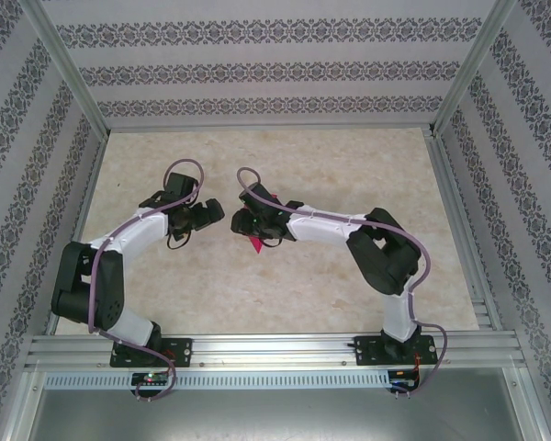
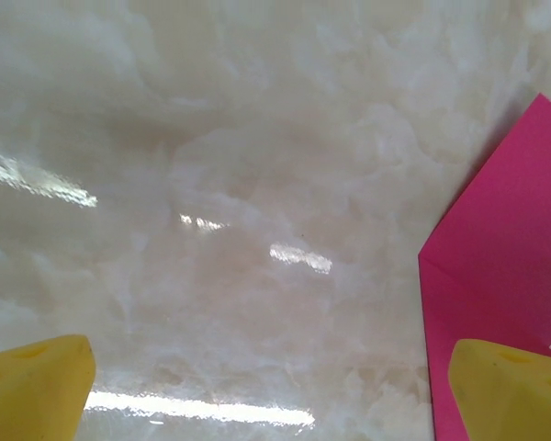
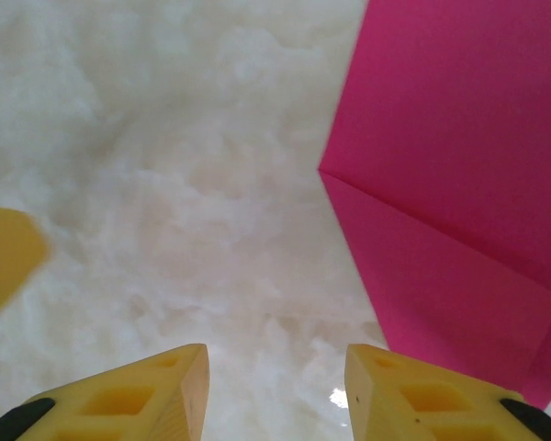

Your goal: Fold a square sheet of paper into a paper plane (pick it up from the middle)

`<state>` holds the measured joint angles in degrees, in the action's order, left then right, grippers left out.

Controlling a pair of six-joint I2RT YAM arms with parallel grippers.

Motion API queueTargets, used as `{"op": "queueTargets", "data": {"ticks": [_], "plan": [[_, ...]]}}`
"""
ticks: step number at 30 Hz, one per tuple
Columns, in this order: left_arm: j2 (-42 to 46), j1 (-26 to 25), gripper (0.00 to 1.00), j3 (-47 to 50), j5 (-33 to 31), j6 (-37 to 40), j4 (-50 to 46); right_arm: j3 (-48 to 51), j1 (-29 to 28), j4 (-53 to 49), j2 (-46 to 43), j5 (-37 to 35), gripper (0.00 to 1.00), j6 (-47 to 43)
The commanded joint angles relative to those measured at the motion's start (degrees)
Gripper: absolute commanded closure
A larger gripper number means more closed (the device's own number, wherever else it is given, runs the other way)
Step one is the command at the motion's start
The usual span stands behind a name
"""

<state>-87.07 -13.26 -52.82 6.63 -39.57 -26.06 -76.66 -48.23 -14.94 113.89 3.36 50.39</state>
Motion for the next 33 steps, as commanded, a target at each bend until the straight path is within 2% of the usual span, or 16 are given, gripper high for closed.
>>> {"op": "queueTargets", "data": {"ticks": [1, 14, 20, 26, 29, 33], "plan": [[1.62, 1.28, 0.0, 0.76, 0.14, -0.78, 3.17, -2.82, 0.59, -3.51, 2.17, 0.73, 0.56, -1.86], [0.85, 1.47, 0.0, 0.83, 3.23, 0.17, 4.88, -0.44, 2.77, -11.47, 3.36, 3.43, 0.56, -13.27], [0.57, 1.4, 0.0, 0.03, 5.58, 1.55, 4.8, 3.81, 5.06, -17.3, 1.34, 7.71, 0.57, -26.01], [0.77, 1.44, 0.0, 0.38, 8.91, 2.6, 5.81, 8.45, 7.66, -26.2, -4.46, 9.32, 0.55, -40.62], [0.31, 1.29, 0.01, 0.99, 10.88, 2.17, 7.26, 8.54, 7.94, -25.25, -9.3, 7.51, 0.53, -38.18], [-0.04, 0.7, 0.02, 2.4, 13.65, 1.14, 9.88, 11.87, 8.38, -14.72, -16.94, 4.82, 0.52, -24.91]]}}
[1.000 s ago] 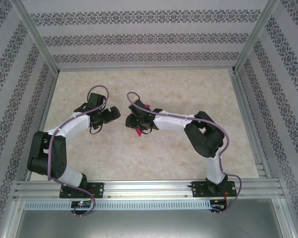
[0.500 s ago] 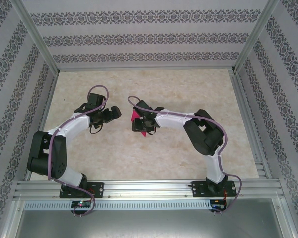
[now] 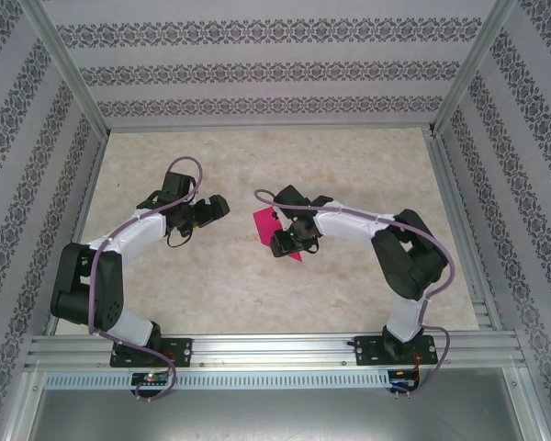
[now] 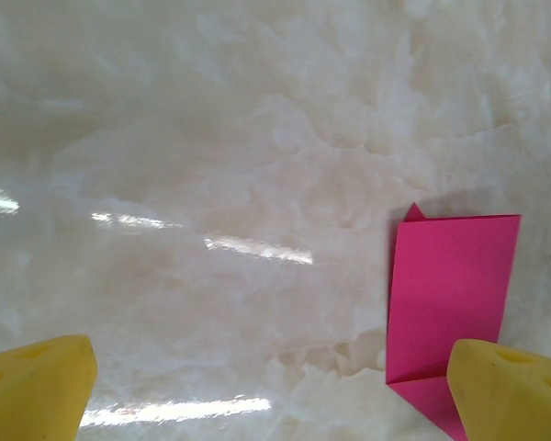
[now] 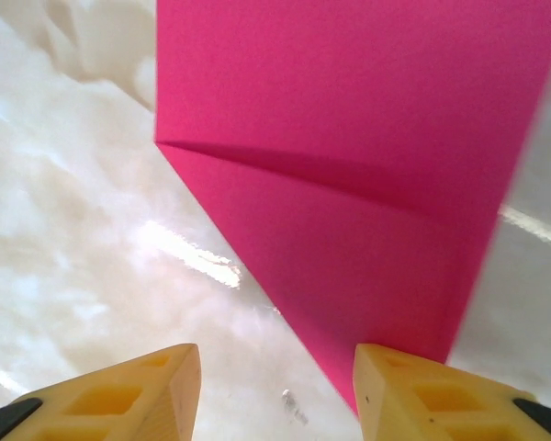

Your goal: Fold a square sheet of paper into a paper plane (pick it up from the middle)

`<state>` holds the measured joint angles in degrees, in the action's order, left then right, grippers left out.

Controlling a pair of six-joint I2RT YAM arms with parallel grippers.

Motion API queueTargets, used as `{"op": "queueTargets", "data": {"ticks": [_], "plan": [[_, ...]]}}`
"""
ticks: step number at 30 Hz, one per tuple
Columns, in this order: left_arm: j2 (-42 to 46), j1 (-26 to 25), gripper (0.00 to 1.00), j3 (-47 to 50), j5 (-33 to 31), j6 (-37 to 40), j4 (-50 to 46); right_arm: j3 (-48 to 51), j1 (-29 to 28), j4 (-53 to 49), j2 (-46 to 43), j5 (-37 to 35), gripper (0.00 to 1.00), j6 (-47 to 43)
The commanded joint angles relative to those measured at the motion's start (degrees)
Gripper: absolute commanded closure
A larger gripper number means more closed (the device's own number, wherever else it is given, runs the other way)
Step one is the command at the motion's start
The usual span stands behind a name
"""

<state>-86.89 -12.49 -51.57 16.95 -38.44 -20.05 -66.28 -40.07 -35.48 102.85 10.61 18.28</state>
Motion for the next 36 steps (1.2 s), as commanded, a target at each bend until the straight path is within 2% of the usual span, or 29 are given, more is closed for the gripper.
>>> {"op": "queueTargets", "data": {"ticks": [1, 5, 8, 12, 21, 29, 36], "plan": [[-0.32, -0.24, 0.03, 1.45, 4.07, -0.27, 4.41, 3.35, 0.1, 9.38, -7.47, -2.85, 0.52, 10.72], [-0.7, -0.76, 0.05, 3.28, 7.94, -3.56, 7.87, 8.08, -0.69, 20.1, -9.17, -6.13, 0.52, 22.67], [-1.49, -1.49, 0.08, 4.53, 11.24, -5.88, 10.43, 8.59, -0.72, 23.52, -7.09, -6.61, 0.53, 26.01], [-3.19, -3.6, 0.11, 5.42, 14.3, -7.69, 12.99, 7.81, -0.39, 24.17, -3.71, -7.44, 0.55, 27.33], [-6.23, -8.71, 0.14, 4.81, 15.96, -9.94, 15.53, 8.53, 1.11, 26.13, 0.19, -6.8, 0.56, 28.28], [-9.63, -11.7, 0.24, 3.11, 18.28, -11.04, 16.58, 11.46, 2.58, 28.72, 1.34, -5.31, 0.59, 29.6], [-11.87, -13.49, 0.35, 2.2, 19.92, -13.3, 19.02, 16.15, 4.43, 35.87, 1.65, -0.85, 0.6, 33.26]]}}
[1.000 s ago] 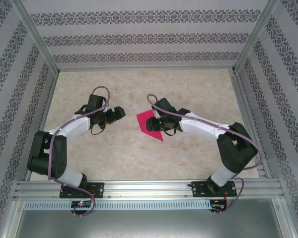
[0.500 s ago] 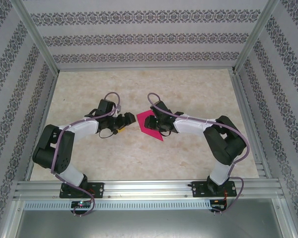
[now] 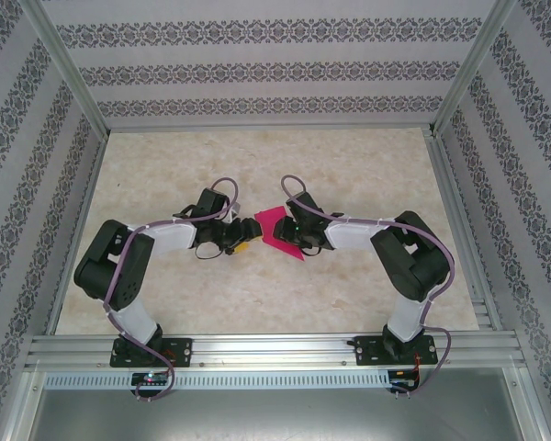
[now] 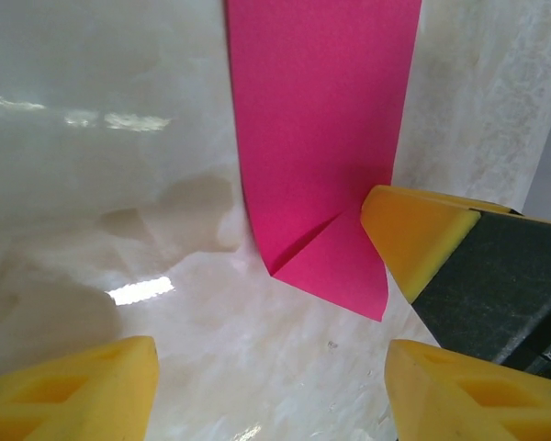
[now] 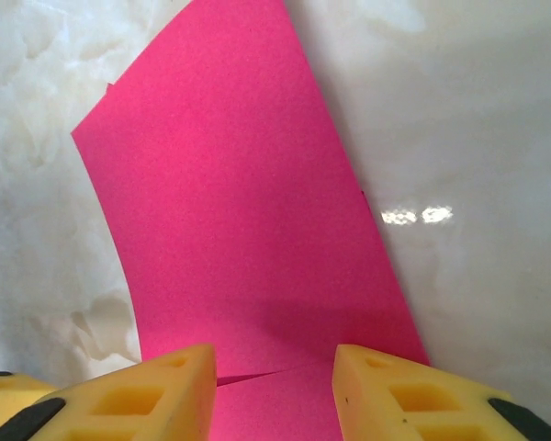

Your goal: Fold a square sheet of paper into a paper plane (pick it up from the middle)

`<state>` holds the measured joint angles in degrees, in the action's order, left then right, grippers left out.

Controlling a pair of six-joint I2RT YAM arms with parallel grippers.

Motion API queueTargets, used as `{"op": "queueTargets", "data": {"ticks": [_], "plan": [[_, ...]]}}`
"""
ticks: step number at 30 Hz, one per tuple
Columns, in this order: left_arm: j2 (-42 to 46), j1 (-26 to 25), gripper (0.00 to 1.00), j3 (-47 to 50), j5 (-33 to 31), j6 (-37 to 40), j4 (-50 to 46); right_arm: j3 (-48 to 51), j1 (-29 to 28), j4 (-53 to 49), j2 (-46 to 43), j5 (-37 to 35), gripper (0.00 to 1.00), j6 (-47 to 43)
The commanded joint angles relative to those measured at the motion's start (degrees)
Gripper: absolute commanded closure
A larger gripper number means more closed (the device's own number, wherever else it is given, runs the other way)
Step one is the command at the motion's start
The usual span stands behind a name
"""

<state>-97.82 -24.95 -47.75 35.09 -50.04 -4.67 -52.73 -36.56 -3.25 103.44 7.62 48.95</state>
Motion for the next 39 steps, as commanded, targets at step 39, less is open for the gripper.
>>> {"op": "queueTargets", "data": {"ticks": [39], "plan": [[-10.71, -4.05, 0.51, -9.58, 0.21, -4.07, 3.27, 9.44, 4.83, 13.09, 1.59, 10.11, 0.63, 6.08]]}}
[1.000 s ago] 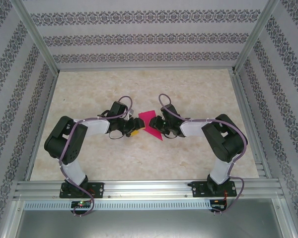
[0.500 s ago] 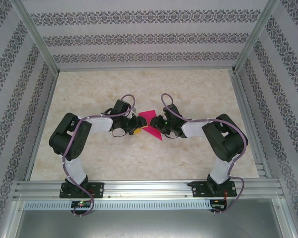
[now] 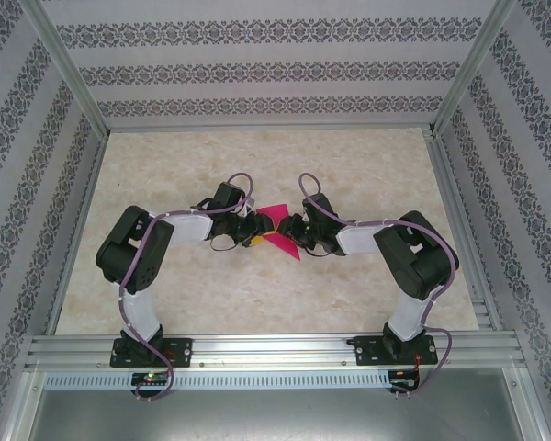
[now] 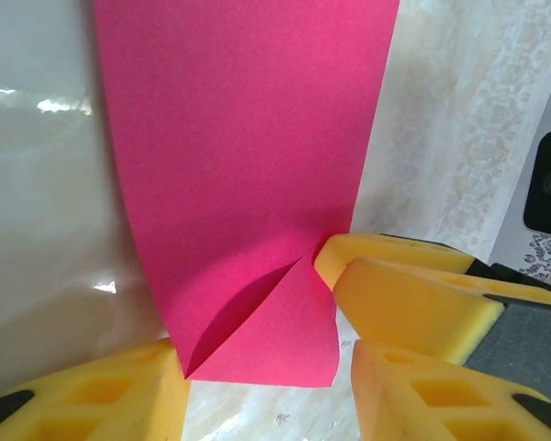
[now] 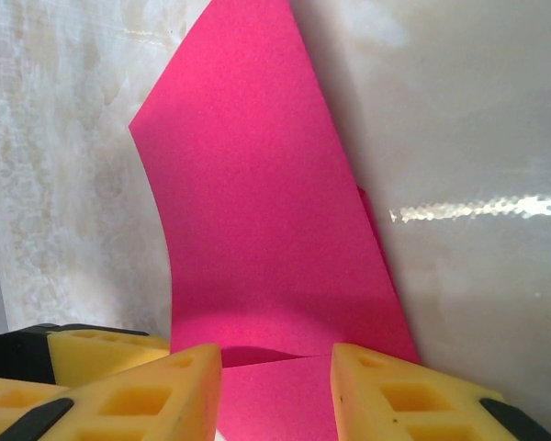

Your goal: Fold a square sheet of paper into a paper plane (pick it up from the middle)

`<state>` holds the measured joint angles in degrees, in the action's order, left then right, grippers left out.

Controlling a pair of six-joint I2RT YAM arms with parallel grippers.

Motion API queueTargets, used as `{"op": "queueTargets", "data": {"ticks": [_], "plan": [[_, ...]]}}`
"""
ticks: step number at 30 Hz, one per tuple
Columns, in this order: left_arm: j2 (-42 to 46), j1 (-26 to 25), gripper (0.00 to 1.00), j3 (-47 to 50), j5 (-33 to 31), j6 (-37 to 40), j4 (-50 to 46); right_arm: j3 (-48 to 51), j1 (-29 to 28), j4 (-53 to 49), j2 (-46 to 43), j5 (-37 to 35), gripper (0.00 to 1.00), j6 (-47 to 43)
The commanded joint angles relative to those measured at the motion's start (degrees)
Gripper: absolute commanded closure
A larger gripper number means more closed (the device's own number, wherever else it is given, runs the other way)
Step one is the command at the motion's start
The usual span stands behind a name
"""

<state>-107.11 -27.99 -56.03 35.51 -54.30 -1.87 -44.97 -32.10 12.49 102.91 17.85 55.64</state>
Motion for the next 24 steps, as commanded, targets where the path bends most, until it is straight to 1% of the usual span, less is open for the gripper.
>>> {"op": "queueTargets", "data": {"ticks": [1, 5, 10, 13, 15, 17, 21, 23, 24], "plan": [[-1.47, -1.02, 0.51, -1.36, -0.17, 0.25, 0.48, 1.66, 0.37, -2.65, 2.2, 0.0, 0.63, -0.68], [-1.52, -0.95, 0.53, -1.55, -0.25, 0.48, 0.64, 1.38, 0.47, -2.8, 2.12, 0.12, 0.63, -0.97], [-1.65, -1.08, 0.6, -1.58, -0.2, -0.31, 2.1, 1.2, 0.49, -2.83, 1.38, 0.33, 0.63, -2.74], [-1.85, -1.09, 0.68, -1.45, -0.2, -0.8, 2.67, 1.44, 0.54, -2.06, -0.19, 1.01, 0.63, -5.09], [-1.78, -1.04, 0.76, -1.47, -0.2, -0.92, 2.63, 1.19, 0.54, -0.89, -2.13, 2.31, 0.63, -7.02], [-1.61, -1.14, 0.82, -1.71, -0.44, -0.91, 2.03, -0.05, 0.58, -2.04, -4.09, 2.63, 0.61, -9.38], [-1.18, -1.27, 0.93, -2.04, -1.3, -0.97, 0.44, -1.36, 0.6, -5.01, -8.95, 0.6, 0.55, -14.54], [-0.79, -1.31, 0.95, -2.22, -1.71, -0.94, -0.43, -0.56, 0.23, -6.33, -11.83, -1.89, 0.51, -18.06], [-0.49, -1.44, 0.95, -2.29, -1.98, -1.12, -0.78, 0.18, -0.34, -7.33, -13.61, -4.41, 0.49, -20.63]]}}
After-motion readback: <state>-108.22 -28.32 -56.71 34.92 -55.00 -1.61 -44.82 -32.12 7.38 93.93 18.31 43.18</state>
